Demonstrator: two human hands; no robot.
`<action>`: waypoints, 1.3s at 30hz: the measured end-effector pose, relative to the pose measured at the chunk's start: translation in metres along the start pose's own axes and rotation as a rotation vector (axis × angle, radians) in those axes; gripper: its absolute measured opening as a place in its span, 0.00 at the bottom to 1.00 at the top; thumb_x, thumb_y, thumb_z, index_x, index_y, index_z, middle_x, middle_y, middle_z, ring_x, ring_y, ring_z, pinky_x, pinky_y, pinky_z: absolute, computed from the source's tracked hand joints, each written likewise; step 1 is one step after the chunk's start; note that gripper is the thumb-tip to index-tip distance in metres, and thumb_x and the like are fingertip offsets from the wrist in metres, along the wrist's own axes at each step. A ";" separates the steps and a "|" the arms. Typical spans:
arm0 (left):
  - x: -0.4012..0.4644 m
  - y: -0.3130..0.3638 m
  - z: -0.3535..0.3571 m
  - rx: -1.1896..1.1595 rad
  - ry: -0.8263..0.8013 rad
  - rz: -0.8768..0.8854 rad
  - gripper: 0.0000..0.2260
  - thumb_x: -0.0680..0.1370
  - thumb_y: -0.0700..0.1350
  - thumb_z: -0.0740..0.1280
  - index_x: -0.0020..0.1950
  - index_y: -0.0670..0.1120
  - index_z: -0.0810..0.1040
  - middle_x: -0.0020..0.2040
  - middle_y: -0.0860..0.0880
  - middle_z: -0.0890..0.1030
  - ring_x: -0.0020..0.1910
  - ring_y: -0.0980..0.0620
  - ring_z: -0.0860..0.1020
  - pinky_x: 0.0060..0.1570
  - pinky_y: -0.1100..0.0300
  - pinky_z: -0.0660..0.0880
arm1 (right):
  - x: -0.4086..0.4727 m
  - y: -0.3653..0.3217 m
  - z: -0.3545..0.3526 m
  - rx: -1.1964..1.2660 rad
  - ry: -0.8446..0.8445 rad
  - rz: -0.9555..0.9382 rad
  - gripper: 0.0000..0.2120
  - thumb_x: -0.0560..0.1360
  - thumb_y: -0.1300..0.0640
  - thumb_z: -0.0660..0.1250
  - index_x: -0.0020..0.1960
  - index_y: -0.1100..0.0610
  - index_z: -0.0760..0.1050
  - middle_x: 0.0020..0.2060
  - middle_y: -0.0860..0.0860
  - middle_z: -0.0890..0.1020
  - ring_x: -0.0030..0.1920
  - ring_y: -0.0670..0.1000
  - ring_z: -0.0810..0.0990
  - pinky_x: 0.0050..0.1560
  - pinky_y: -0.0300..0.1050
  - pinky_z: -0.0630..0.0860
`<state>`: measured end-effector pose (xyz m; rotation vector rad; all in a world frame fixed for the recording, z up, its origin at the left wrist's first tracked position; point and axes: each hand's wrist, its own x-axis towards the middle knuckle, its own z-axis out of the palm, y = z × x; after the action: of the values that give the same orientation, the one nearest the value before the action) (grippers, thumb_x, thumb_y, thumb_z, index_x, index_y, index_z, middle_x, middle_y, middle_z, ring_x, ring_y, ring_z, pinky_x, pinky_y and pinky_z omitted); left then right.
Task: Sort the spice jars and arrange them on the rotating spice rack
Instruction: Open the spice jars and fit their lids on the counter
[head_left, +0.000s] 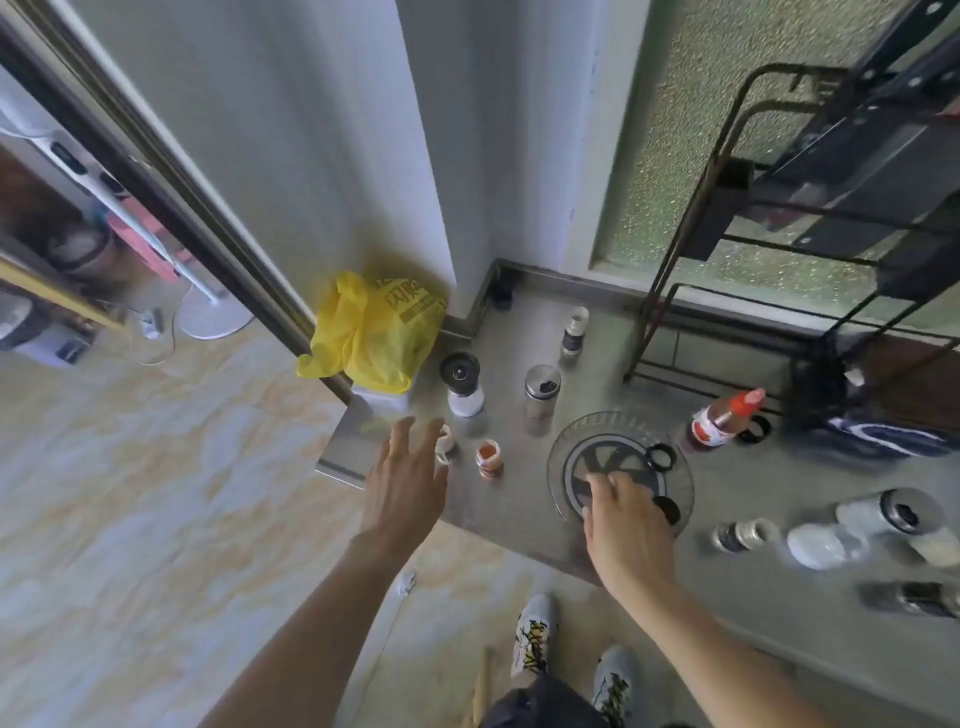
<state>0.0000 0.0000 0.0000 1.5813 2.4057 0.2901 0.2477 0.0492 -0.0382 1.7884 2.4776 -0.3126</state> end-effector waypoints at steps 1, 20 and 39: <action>0.007 -0.002 0.007 0.026 -0.023 0.015 0.24 0.77 0.42 0.69 0.71 0.52 0.70 0.71 0.43 0.68 0.61 0.38 0.75 0.46 0.48 0.77 | 0.005 0.009 0.006 -0.057 -0.003 0.008 0.15 0.73 0.59 0.72 0.58 0.56 0.76 0.49 0.55 0.80 0.46 0.57 0.80 0.39 0.48 0.77; 0.057 -0.017 0.060 0.073 -0.069 0.022 0.10 0.76 0.39 0.68 0.56 0.46 0.74 0.50 0.44 0.75 0.47 0.38 0.78 0.38 0.50 0.75 | 0.021 0.066 0.033 -0.062 -0.058 0.098 0.15 0.70 0.60 0.75 0.55 0.57 0.76 0.47 0.56 0.79 0.46 0.59 0.80 0.36 0.50 0.76; 0.022 0.080 -0.039 -0.631 0.271 0.159 0.14 0.66 0.45 0.76 0.51 0.51 0.81 0.46 0.57 0.78 0.44 0.58 0.78 0.44 0.68 0.73 | 0.042 -0.046 -0.178 0.751 0.158 -0.407 0.22 0.69 0.65 0.74 0.59 0.49 0.77 0.52 0.42 0.80 0.52 0.45 0.82 0.53 0.45 0.80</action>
<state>0.0490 0.0499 0.0589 1.4850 2.0438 1.2232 0.2020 0.1108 0.1336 1.4814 3.0875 -1.3238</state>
